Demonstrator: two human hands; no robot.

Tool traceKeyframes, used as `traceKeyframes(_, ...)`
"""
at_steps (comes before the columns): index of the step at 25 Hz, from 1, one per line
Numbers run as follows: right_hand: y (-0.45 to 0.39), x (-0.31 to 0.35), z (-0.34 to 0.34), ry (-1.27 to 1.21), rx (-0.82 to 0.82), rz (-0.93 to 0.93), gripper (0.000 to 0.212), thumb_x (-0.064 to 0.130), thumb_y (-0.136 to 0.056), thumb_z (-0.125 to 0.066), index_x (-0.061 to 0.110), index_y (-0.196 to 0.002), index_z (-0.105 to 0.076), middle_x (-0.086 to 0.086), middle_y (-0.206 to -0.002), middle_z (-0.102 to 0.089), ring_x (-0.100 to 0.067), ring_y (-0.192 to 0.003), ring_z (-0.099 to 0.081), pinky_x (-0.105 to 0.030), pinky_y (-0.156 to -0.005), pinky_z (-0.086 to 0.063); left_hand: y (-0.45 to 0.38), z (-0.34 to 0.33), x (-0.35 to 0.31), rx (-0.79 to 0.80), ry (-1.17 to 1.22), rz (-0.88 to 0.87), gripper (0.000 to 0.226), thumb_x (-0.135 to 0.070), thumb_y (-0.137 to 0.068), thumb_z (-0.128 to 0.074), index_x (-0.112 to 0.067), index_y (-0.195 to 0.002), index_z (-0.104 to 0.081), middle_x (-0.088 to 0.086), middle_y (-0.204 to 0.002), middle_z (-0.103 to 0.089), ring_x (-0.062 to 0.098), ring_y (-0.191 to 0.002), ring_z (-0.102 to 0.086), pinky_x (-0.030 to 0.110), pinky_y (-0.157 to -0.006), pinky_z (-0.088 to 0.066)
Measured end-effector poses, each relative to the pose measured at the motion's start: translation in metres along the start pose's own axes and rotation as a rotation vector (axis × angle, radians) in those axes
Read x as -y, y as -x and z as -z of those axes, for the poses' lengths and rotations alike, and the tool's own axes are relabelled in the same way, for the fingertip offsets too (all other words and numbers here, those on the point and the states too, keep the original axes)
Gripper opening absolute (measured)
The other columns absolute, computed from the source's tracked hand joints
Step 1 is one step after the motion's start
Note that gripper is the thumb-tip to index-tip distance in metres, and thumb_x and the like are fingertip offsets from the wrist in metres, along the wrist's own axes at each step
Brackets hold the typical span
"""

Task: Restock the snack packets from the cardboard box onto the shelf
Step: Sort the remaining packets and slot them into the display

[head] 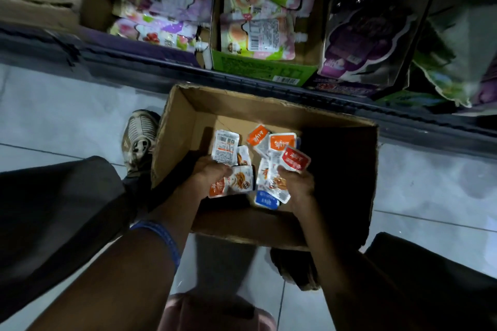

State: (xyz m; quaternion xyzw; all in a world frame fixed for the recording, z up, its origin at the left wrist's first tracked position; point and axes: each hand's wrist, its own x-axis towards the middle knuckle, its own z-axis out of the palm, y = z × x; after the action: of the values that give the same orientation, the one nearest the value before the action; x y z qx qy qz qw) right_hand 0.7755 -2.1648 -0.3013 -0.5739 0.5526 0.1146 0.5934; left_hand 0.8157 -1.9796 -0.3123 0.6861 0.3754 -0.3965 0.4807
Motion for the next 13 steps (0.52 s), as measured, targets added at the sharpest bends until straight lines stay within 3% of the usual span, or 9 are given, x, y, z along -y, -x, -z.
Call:
traceKeyframes(2,0.012,0.012,0.021,0.016,0.041,0.072,0.03,-0.003,-0.077,-0.074,-0.006,-0.105,-0.065,-0.025,-0.114,-0.065,-0.03,-0.094,-0.069,-0.041,-0.087,-0.055,0.01,0.003,-0.007,-0.055,0.082,-0.004,0.039,-0.002,-0.077,-0.078,-0.011,-0.114,-0.069,0.012,-0.114,-0.07,0.032,-0.1,-0.068,0.048,-0.089,-0.057)
traceKeyframes(4,0.025,0.022,0.041,0.022,0.177,0.121,0.031,-0.001,-0.083,-0.069,-0.006,-0.112,-0.062,-0.013,-0.113,-0.065,-0.008,-0.076,-0.072,-0.019,-0.068,-0.055,0.018,0.005,-0.01,-0.071,0.122,-0.022,0.042,-0.004,-0.079,-0.077,-0.011,-0.119,-0.067,0.012,-0.118,-0.069,0.034,-0.1,-0.068,0.05,-0.087,-0.057)
traceKeyframes(5,0.032,0.024,0.051,-0.008,0.256,0.11,0.031,0.0,-0.084,-0.067,-0.005,-0.114,-0.06,-0.011,-0.112,-0.066,-0.005,-0.076,-0.071,-0.017,-0.065,-0.054,0.023,0.006,-0.01,-0.058,0.136,-0.031,0.042,-0.004,-0.08,-0.076,-0.011,-0.12,-0.066,0.012,-0.118,-0.068,0.033,-0.1,-0.067,0.05,-0.086,-0.057)
traceKeyframes(9,0.057,0.023,0.056,-0.142,0.504,-0.065,0.042,0.009,-0.072,-0.073,0.007,-0.114,-0.065,-0.021,-0.119,-0.066,-0.035,-0.101,-0.067,-0.049,-0.084,-0.055,0.047,0.001,-0.011,0.08,0.175,-0.118,0.035,-0.004,-0.083,-0.074,-0.012,-0.116,-0.068,0.01,-0.115,-0.071,0.032,-0.1,-0.069,0.05,-0.09,-0.055)
traceKeyframes(11,0.066,0.021,0.048,-0.119,0.555,-0.047,0.039,0.005,-0.077,-0.071,0.006,-0.116,-0.064,-0.019,-0.114,-0.068,-0.034,-0.098,-0.069,-0.046,-0.077,-0.057,0.058,-0.003,-0.016,0.199,0.171,-0.165,0.032,-0.012,-0.082,-0.075,-0.015,-0.114,-0.07,0.009,-0.109,-0.074,0.031,-0.097,-0.071,0.048,-0.088,-0.055)
traceKeyframes(13,0.07,0.022,0.037,-0.047,0.49,0.048,0.036,0.008,-0.08,-0.072,0.008,-0.115,-0.064,-0.016,-0.111,-0.07,-0.029,-0.093,-0.071,-0.041,-0.072,-0.059,0.066,-0.003,-0.025,0.291,0.198,-0.183,0.037,-0.017,-0.079,-0.077,-0.018,-0.115,-0.068,0.007,-0.107,-0.075,0.029,-0.097,-0.072,0.049,-0.091,-0.054)
